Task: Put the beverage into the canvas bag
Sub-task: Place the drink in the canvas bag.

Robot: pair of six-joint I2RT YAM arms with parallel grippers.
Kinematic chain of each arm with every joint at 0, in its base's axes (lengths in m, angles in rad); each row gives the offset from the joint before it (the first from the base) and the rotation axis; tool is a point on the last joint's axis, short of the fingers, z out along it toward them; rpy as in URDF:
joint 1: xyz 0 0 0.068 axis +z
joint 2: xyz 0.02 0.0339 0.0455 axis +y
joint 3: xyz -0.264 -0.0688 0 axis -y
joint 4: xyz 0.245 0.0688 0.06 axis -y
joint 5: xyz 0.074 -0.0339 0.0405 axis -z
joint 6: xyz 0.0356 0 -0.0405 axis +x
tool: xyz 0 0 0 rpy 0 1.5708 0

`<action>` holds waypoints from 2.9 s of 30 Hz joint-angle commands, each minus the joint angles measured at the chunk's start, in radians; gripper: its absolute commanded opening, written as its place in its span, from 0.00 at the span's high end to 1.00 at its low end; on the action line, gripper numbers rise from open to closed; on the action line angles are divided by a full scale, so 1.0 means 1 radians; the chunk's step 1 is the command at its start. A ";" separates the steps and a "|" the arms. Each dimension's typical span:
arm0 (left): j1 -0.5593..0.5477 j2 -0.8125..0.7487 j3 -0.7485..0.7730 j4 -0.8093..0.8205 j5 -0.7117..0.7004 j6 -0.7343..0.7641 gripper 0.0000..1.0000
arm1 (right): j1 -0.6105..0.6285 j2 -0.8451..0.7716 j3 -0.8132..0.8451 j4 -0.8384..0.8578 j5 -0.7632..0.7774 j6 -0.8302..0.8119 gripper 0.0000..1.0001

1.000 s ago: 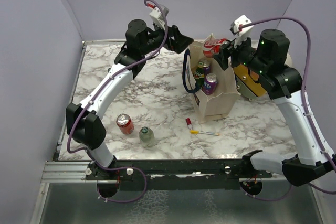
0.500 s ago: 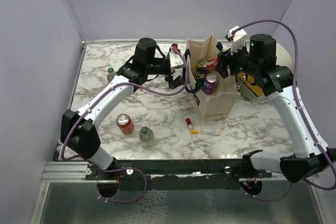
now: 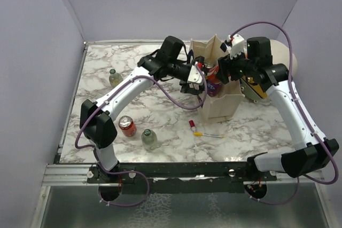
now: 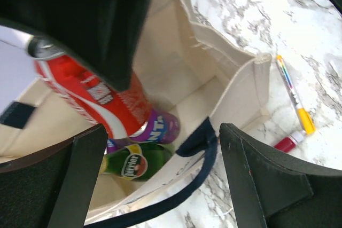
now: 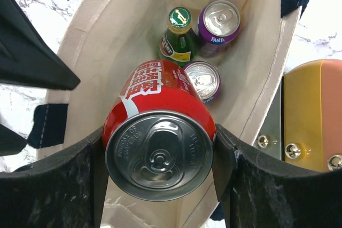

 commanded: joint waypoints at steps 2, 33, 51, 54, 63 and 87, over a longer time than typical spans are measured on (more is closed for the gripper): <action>-0.033 0.065 0.084 -0.260 0.066 0.210 0.14 | -0.036 0.039 0.049 0.063 -0.073 0.012 0.91; -0.180 0.136 0.119 -0.678 -0.008 0.794 0.73 | -0.042 -0.042 -0.149 0.116 -0.032 -0.252 0.92; -0.192 0.189 0.110 -0.706 0.022 0.945 0.77 | -0.042 -0.078 -0.257 0.087 -0.040 -0.418 0.92; -0.191 0.187 0.110 -0.703 0.015 0.952 0.78 | -0.042 -0.041 -0.224 0.078 -0.081 -0.417 0.92; -0.186 0.157 0.083 -0.636 -0.018 0.910 0.82 | -0.017 0.101 -0.133 0.080 -0.131 -0.418 0.92; -0.187 0.104 0.031 -0.450 -0.030 0.772 0.82 | 0.062 0.150 0.021 0.001 -0.027 -0.332 0.94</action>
